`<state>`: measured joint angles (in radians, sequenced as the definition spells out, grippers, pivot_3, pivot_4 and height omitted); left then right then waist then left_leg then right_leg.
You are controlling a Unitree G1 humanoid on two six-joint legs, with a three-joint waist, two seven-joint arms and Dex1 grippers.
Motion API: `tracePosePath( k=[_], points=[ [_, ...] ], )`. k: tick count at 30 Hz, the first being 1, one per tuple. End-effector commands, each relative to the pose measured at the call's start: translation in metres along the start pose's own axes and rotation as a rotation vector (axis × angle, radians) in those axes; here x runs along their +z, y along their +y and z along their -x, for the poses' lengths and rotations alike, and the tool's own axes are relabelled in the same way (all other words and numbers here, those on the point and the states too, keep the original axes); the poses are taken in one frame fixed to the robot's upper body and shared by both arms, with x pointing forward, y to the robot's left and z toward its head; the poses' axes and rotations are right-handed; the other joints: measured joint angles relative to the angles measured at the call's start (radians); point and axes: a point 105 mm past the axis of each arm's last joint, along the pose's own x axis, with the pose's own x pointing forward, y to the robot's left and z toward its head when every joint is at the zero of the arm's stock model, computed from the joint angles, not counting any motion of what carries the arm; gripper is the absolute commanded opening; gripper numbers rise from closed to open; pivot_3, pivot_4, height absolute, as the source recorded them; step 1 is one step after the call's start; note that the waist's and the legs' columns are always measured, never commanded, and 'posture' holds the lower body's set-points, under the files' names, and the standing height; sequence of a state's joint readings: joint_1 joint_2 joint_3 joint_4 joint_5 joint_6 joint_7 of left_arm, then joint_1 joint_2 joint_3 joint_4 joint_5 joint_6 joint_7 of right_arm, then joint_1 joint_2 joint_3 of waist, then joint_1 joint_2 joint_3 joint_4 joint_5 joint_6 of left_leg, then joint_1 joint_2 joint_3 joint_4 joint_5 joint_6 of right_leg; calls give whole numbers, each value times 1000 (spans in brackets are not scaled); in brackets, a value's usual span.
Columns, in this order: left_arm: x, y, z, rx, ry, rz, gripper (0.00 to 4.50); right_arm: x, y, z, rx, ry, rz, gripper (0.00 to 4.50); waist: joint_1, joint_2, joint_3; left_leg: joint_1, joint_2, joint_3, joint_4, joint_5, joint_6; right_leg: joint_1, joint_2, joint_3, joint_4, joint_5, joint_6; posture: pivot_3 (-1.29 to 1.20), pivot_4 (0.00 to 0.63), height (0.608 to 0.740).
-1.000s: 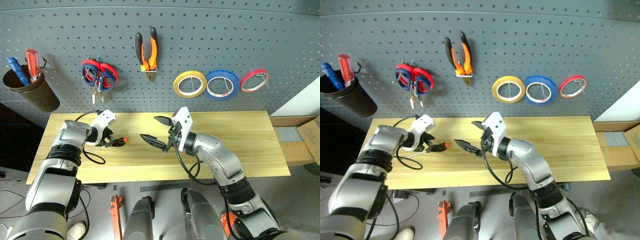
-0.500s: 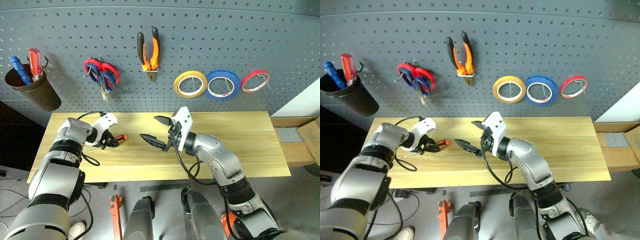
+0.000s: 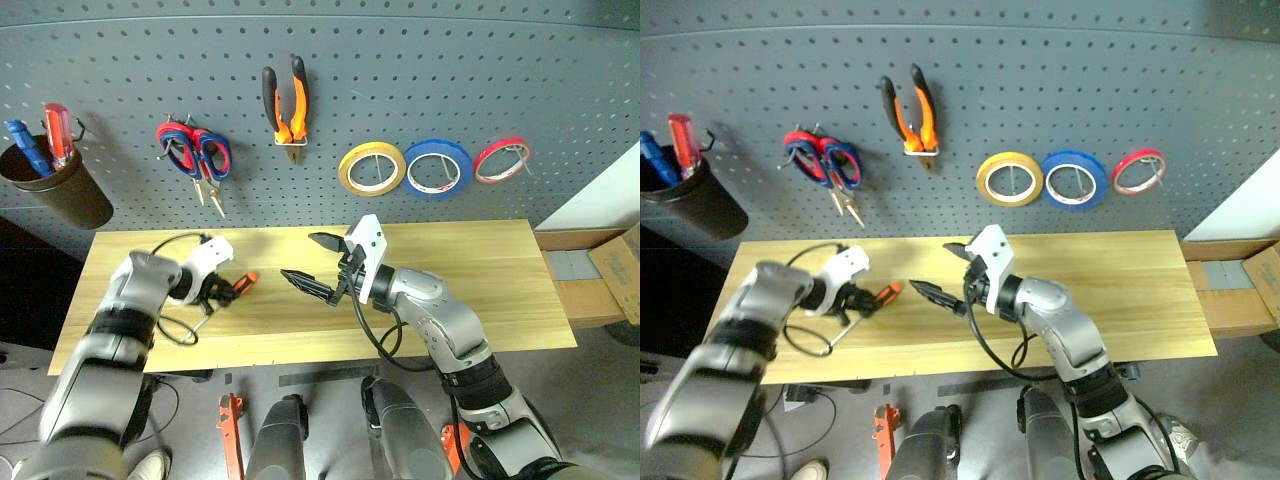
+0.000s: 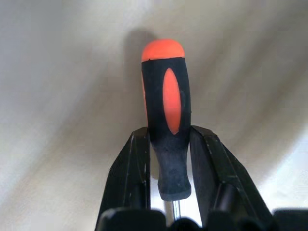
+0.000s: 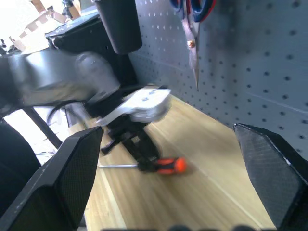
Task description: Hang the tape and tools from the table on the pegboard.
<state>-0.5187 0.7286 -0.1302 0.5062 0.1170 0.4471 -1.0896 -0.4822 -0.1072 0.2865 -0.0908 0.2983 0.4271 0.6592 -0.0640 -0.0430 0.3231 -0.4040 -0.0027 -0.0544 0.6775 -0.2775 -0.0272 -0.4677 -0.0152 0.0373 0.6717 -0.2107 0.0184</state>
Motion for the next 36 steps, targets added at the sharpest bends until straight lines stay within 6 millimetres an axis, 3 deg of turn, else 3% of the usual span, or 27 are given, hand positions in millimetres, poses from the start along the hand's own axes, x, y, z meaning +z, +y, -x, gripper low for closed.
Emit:
tracePosePath(
  k=[1, 3, 7, 10, 13, 19, 25, 30, 36],
  points=[
    [10, -18, 30, 197, -170, 70, 821, 15, 16, 16, 85, -62, 28, 4500, 8, -1, -6, -1, 0, 0, 0, 0, 0, -1, 0, 0, 0, 0, 0, 53, 211, 740],
    [11, -24, 53, 368, -253, 128, 821, 14, 21, 26, 109, -58, 32, 4500, 24, -4, -15, -3, 0, -1, 0, 0, 0, -3, -1, -1, -1, 0, 0, 93, 188, 740],
    [28, -14, 116, 818, -378, 59, 821, 24, 17, 34, 91, -97, 38, 4500, 62, -7, -35, -7, 0, -8, 1, 3, -5, -2, -2, -9, -7, 5, -1, 175, 155, 740],
    [45, -5, 162, 1066, -463, 27, 821, 39, 12, 31, 63, -158, 37, 4500, 87, -3, -54, -2, -1, -16, 0, 10, -7, 13, -2, -22, -16, 9, -2, 219, 136, 740],
    [73, 11, 220, 1329, -575, -61, 821, 59, 14, 22, 63, -237, 37, 4500, 100, 1, -72, 7, 0, -19, -2, 14, -3, 29, 3, -30, -27, 13, 4, 241, 123, 740],
    [131, 48, 289, 1528, -854, -89, 821, 96, 21, -8, 65, -363, 64, 4500, 129, 0, -104, 10, -1, -20, -4, 22, -11, 30, 12, -32, -26, 17, 0, 241, 90, 740],
    [179, 84, 297, 1409, -1067, -63, 821, 111, 20, -29, 45, -393, 108, 4500, 142, -6, -129, 14, -1, -19, -19, 28, -18, 28, 12, -32, -27, 19, -9, 210, 91, 740],
    [213, 96, 292, 1313, -1212, -33, 821, 112, 11, -33, -6, -395, 140, 4500, 141, -7, -130, 12, -1, -19, -17, 29, -18, 28, 12, -33, -26, 20, -10, 174, 100, 740],
    [221, 106, 270, 1251, -1204, 10, 821, 110, 4, -30, -46, -383, 163, 4500, 124, -7, -130, 12, -1, -19, -17, 28, -18, 27, 12, -31, -25, 20, -10, 143, 117, 740]
  ],
)
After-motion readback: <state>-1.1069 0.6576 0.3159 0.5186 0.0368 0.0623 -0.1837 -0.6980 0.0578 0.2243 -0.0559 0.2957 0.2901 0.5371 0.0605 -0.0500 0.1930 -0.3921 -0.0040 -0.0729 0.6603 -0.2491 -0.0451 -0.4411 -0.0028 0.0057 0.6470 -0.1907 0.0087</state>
